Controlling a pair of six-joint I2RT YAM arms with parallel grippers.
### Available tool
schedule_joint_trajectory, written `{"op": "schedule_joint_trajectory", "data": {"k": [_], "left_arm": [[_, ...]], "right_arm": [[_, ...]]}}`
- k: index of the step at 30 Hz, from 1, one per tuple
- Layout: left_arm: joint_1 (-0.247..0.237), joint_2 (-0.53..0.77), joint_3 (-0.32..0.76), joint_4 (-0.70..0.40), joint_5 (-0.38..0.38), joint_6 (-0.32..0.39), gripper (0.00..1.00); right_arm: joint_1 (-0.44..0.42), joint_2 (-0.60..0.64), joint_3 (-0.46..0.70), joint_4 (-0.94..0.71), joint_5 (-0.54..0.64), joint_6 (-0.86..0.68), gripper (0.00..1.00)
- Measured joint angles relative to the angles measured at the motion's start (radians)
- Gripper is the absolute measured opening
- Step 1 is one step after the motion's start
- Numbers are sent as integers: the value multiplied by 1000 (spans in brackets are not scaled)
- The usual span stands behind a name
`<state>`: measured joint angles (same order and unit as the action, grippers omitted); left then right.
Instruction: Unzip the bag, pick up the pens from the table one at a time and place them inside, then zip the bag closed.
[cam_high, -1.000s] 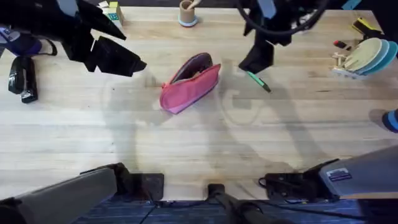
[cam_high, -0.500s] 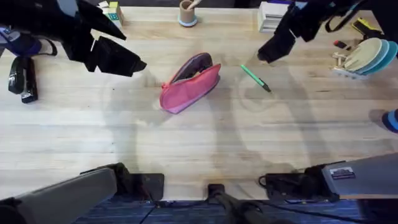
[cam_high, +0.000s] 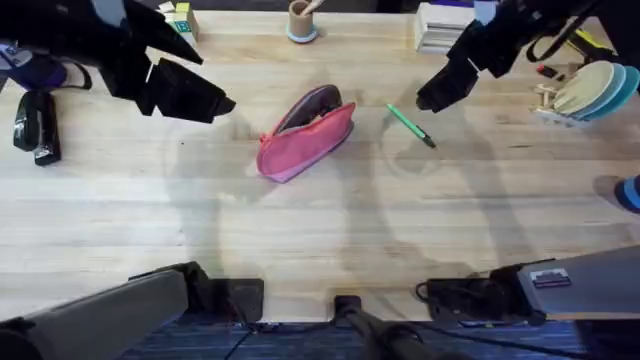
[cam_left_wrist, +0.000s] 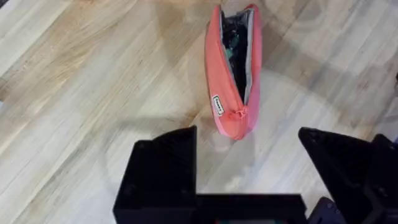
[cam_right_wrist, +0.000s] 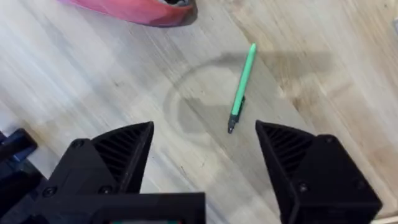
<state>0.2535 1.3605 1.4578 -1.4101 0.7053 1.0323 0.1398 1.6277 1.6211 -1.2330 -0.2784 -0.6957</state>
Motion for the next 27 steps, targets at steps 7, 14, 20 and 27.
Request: {"op": "schedule_joint_trajectory", "data": {"k": [7, 14, 20, 27], "left_arm": [[0, 0, 0, 0, 0, 0, 994], [0, 0, 0, 0, 0, 0, 994], [0, 0, 0, 0, 0, 0, 994], [0, 0, 0, 0, 0, 0, 994]], "right_arm": [[0, 48, 0, 20, 36, 23, 997], [0, 124, -1, 56, 56, 34, 997], [0, 180, -1, 88, 101, 61, 997], [-1, 257, -1, 109, 116, 115, 997]]}}
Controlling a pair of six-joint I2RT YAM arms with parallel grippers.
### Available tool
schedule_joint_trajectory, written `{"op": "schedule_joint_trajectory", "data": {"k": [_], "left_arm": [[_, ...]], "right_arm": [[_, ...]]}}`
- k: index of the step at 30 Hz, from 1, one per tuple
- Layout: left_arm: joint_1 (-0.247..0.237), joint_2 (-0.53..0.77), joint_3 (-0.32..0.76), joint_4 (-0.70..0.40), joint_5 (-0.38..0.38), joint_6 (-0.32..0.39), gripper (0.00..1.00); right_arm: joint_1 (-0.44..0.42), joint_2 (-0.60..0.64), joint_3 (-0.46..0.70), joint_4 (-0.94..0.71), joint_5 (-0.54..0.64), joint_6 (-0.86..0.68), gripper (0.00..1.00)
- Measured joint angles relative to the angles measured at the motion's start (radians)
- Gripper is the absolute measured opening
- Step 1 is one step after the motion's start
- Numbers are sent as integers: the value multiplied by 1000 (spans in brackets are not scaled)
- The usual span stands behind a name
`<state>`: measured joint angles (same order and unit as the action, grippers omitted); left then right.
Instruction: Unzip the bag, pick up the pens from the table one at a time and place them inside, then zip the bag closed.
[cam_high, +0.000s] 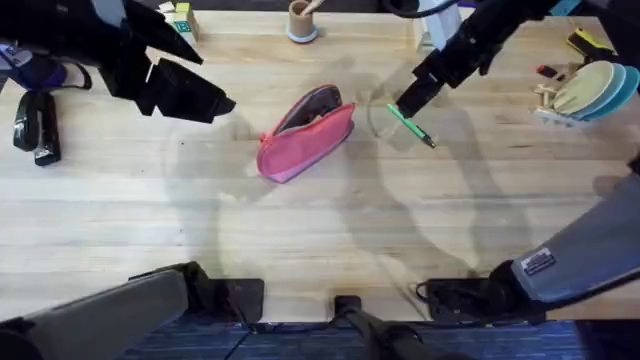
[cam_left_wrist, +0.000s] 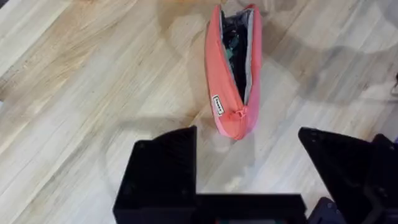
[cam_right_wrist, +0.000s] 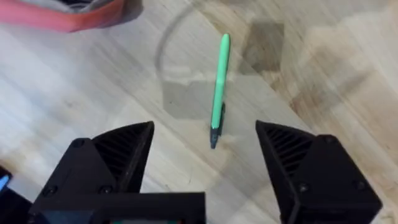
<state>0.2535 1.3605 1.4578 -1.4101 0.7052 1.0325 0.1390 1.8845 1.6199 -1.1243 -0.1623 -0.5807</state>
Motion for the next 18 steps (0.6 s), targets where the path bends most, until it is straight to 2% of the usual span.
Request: {"op": "schedule_joint_trajectory", "data": {"k": [11, 18], "left_arm": [[0, 0, 0, 0, 0, 0, 994], [0, 0, 0, 0, 0, 0, 994]], "right_arm": [[0, 60, -35, 109, 42, 104, 997], [0, 60, -111, 177, 51, 135, 998]]}}
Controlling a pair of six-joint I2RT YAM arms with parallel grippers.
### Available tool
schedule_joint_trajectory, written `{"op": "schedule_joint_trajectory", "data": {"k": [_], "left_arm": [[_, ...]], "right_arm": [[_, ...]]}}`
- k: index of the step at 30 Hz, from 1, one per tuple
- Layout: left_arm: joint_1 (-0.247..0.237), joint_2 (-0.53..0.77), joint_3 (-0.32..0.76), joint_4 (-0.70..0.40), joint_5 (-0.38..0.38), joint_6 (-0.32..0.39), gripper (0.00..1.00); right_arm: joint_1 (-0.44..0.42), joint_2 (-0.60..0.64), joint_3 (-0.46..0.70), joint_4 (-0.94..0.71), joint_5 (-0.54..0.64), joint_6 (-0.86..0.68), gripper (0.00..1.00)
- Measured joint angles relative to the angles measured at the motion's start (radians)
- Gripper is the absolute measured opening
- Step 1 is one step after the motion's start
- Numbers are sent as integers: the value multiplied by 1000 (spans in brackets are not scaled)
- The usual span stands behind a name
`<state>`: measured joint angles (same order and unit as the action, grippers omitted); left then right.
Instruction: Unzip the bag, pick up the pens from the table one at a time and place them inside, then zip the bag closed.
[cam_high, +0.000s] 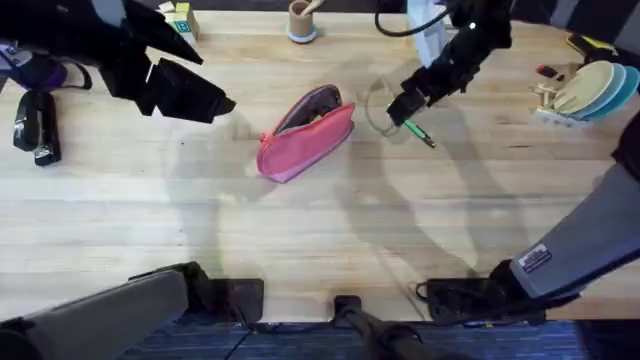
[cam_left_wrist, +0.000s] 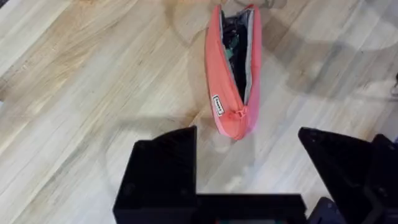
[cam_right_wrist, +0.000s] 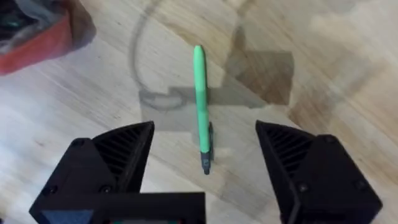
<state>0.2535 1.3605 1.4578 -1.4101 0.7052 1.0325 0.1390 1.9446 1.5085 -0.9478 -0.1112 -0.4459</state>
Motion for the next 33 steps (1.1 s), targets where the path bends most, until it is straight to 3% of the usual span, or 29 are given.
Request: {"op": "schedule_joint_trajectory", "data": {"k": [28, 31, 33], "left_arm": [[0, 0, 0, 0, 0, 0, 994], [0, 0, 0, 0, 0, 0, 994], [0, 0, 0, 0, 0, 0, 994]], "right_arm": [[26, 32, -53, 93, 18, 20, 991], [33, 32, -53, 97, 37, 20, 901], [38, 33, -53, 96, 45, 21, 736]]}}
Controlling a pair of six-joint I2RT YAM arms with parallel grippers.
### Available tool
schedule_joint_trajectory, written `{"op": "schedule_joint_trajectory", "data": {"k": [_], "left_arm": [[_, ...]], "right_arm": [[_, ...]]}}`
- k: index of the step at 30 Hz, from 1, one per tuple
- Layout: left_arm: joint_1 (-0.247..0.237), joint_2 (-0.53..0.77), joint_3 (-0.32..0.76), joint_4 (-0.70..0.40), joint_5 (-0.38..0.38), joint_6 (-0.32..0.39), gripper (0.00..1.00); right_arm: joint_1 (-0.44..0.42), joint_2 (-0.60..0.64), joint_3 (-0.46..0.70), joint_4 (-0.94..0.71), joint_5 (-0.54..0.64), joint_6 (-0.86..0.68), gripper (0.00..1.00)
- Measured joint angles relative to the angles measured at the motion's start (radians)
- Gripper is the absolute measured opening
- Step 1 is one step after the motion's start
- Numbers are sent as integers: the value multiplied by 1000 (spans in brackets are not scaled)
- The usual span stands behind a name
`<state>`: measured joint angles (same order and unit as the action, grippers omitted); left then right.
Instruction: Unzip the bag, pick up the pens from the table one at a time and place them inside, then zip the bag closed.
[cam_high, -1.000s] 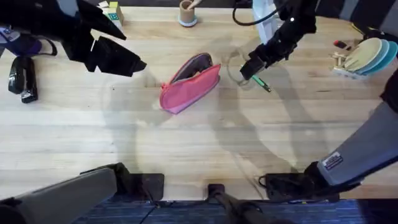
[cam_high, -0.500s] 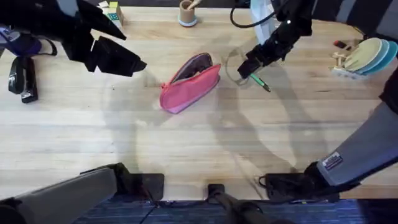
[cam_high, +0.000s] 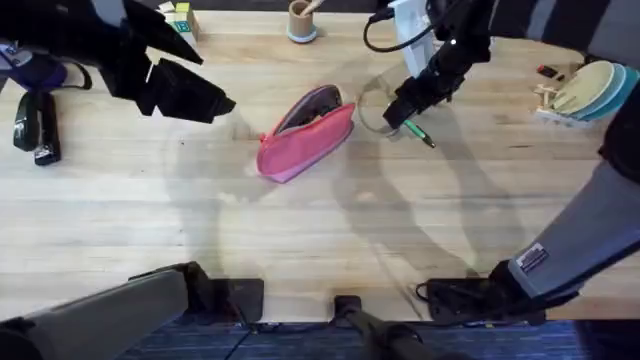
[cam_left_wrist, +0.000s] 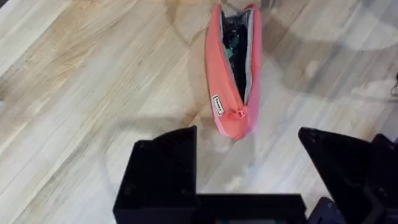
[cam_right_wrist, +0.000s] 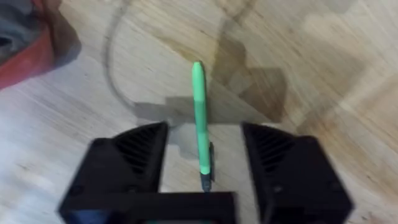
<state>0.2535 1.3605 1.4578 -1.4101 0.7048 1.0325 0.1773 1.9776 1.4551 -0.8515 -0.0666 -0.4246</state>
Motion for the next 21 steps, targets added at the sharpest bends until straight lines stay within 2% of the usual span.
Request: {"op": "schedule_joint_trajectory", "data": {"k": [6, 13, 15, 21], "left_arm": [[0, 0, 0, 0, 0, 0, 994], [0, 0, 0, 0, -2, 0, 993], [0, 0, 0, 0, -3, 0, 993], [0, 0, 0, 0, -3, 0, 993]], "right_arm": [[21, 4, 0, 3, 27, 6, 381], [24, 4, 0, 4, 29, 14, 72], [24, 4, 0, 11, 29, 26, 38], [25, 4, 0, 21, 30, 49, 32]]}}
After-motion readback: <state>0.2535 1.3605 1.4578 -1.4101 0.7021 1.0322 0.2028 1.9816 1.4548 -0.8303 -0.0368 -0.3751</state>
